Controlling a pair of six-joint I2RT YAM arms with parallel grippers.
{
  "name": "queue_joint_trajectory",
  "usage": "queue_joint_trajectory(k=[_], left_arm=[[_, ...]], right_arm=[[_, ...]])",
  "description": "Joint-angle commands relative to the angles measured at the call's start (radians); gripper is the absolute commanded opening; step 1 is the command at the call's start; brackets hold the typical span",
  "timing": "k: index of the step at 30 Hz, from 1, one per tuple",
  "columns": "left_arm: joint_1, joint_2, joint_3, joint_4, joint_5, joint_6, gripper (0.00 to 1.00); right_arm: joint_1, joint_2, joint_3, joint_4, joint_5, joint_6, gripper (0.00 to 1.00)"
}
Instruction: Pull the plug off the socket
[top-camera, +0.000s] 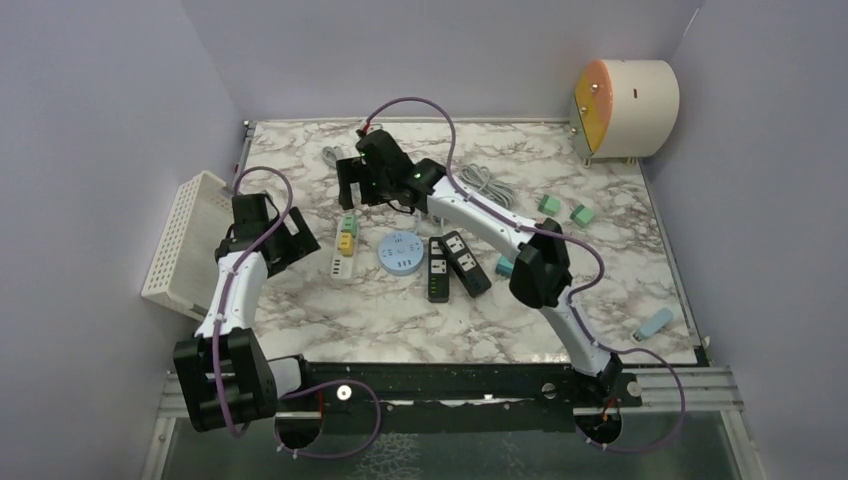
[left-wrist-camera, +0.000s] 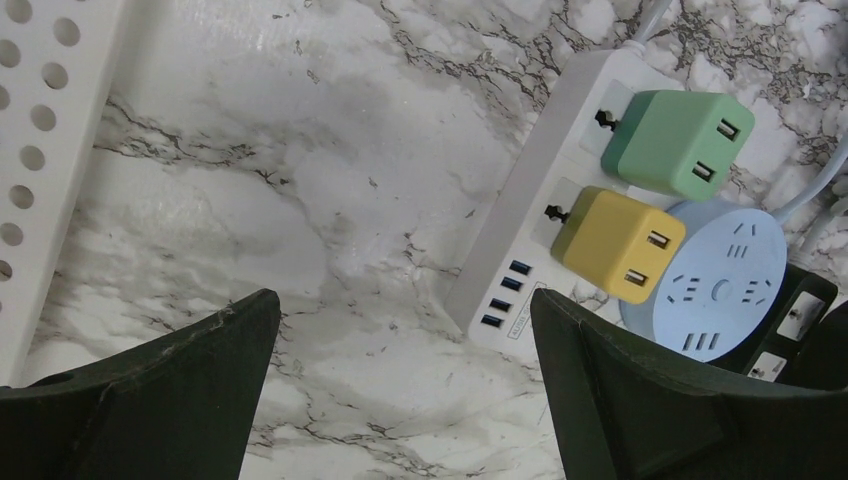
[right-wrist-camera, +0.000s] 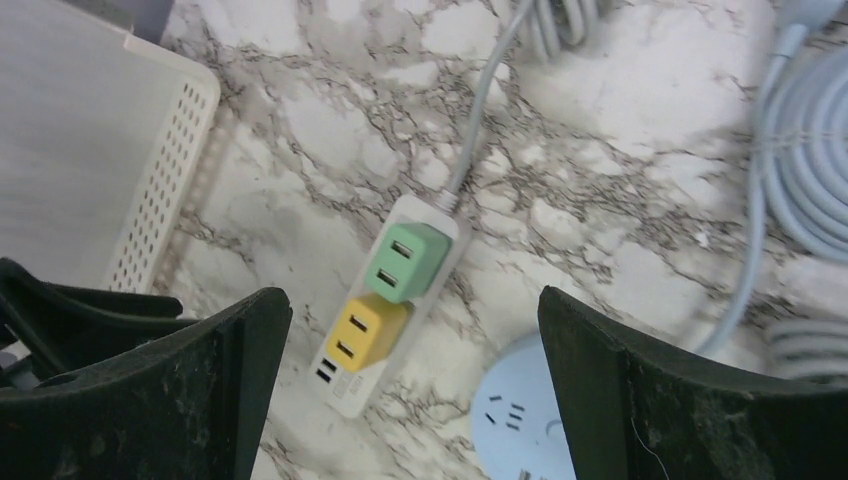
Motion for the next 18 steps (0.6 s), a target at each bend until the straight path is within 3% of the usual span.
queue_joint_trajectory(k=[1, 13, 18], left_arm=[[0.030, -0.044, -0.022, 0.023, 0.073, -0.002, 0.99], [0.031, -0.114, -0.083, 0.026, 0.127, -0.044, 0.99], [0.032, -0.150, -0.078, 0.004, 0.142, -0.053, 0.99]], right_arm=[[0.019, 0.150, 0.191, -0.103, -0.018, 0.000, 1.00], [0.064, 0.343, 0.238, -0.005, -0.048, -0.010, 0.95], [0.065, 0.391, 0.305, 0.033, -0.067, -0.021, 0.85]])
